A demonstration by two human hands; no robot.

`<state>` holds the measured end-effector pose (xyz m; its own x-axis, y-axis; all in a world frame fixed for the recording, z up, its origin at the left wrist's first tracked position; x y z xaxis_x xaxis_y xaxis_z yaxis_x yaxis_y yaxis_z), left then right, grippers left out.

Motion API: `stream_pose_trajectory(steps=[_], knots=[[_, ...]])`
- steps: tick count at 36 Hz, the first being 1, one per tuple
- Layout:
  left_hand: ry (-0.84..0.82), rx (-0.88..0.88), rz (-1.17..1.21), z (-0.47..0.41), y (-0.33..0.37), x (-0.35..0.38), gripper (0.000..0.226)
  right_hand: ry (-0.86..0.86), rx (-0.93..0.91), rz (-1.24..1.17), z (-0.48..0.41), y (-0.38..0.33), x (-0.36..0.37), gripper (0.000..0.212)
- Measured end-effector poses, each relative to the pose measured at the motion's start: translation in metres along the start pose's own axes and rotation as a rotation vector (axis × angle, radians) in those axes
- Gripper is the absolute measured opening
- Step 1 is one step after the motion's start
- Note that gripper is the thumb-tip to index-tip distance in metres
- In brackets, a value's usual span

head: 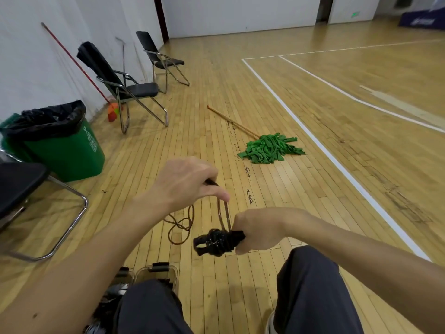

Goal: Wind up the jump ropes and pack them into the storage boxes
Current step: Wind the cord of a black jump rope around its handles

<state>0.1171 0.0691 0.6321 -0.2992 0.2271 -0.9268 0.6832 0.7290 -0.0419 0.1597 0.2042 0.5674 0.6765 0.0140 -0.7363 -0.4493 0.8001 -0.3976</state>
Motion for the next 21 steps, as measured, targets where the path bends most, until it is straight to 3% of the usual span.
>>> stream_pose_trajectory(steps=[5,14,18,21], knots=[[0.007,-0.102,0.103,0.002,-0.017,0.002,0.075,0.102,-0.123,-0.005,0.014,-0.021,-0.009,0.027],[-0.008,-0.288,0.526,0.020,-0.029,0.019,0.060,0.179,-0.301,-0.181,0.033,-0.028,-0.022,0.027],[-0.029,-0.394,0.635,0.030,-0.035,0.042,0.076,0.267,-0.342,-0.233,0.033,-0.021,-0.030,0.019],[-0.111,-0.621,0.627,0.053,-0.059,0.085,0.049,0.345,-0.367,-0.294,0.031,-0.014,-0.036,0.018]])
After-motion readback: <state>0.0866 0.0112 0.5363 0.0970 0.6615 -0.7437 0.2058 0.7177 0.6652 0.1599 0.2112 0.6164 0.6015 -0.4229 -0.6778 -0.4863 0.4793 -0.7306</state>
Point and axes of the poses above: each hand's wrist, its own z-axis away from the middle knuckle, its own x-axis out of the palm, y = z × x, the point moved 4 cm from there along -z, towards the middle knuckle, and after that the axes turned 2 degrees about -x, right-handed, at the moved point
